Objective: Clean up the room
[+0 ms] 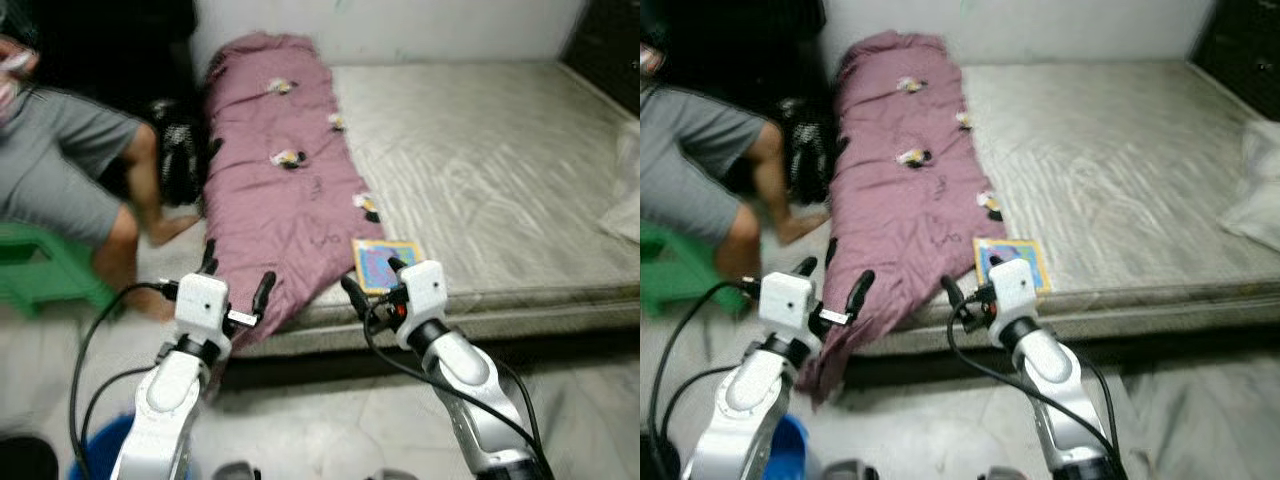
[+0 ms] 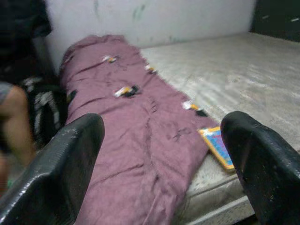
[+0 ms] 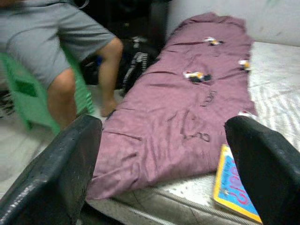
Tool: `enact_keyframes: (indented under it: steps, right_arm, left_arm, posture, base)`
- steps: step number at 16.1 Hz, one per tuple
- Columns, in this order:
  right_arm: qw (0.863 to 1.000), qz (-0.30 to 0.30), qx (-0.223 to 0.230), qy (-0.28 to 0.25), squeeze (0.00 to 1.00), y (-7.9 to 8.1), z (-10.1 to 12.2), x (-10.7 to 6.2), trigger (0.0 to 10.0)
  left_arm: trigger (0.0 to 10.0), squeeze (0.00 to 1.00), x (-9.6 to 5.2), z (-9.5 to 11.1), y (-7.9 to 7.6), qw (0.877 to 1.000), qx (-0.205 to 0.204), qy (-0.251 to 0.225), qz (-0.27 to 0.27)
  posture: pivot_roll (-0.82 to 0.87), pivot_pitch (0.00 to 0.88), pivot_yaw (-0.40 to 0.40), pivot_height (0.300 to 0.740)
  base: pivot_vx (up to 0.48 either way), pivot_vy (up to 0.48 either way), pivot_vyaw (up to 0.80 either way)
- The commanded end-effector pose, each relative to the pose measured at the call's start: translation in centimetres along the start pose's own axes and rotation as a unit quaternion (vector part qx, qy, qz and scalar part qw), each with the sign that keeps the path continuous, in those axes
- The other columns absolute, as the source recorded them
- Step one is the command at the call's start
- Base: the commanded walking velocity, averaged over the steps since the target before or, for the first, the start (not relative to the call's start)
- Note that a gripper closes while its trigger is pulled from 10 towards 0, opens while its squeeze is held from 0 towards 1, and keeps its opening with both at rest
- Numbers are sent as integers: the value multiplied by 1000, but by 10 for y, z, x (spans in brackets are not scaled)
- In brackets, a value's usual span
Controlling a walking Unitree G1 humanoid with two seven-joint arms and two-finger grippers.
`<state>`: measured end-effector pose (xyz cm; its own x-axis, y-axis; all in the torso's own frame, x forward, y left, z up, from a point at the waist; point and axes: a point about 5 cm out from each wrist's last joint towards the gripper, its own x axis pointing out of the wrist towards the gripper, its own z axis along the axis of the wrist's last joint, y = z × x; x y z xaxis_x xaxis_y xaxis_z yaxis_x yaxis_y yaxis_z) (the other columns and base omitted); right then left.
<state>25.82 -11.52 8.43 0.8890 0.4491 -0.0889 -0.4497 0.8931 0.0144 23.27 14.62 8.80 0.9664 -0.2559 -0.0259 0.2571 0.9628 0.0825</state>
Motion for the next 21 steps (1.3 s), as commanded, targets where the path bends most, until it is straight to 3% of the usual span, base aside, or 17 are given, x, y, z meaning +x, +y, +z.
enact_keyframes:
  steps: [1, 6, 21]
  right_arm:
    - [1000, -2, 1, -8, 0, 1, 3, 1, 10000]
    - [1000, -11, 3, -13, 0, 0, 4, 2, 10000]
    - [999, -37, -3, -17, 0, -4, 3, 4, 10000]
  left_arm:
    - [10000, 0, -1, 2, 1, 1000, 2, -6, -1]
    - [10000, 0, -1, 2, 1, 1000, 1, -5, -2]
    - [10000, 0, 1, 3, -1, 1000, -2, -7, -17]
  posture:
    - [-41, 10, -8, 740]
    - [-40, 18, -7, 740]
    - [-41, 12, -6, 740]
  base:
    - [0, 0, 0]
    - [48, 0, 0]
    - [309, 0, 0]
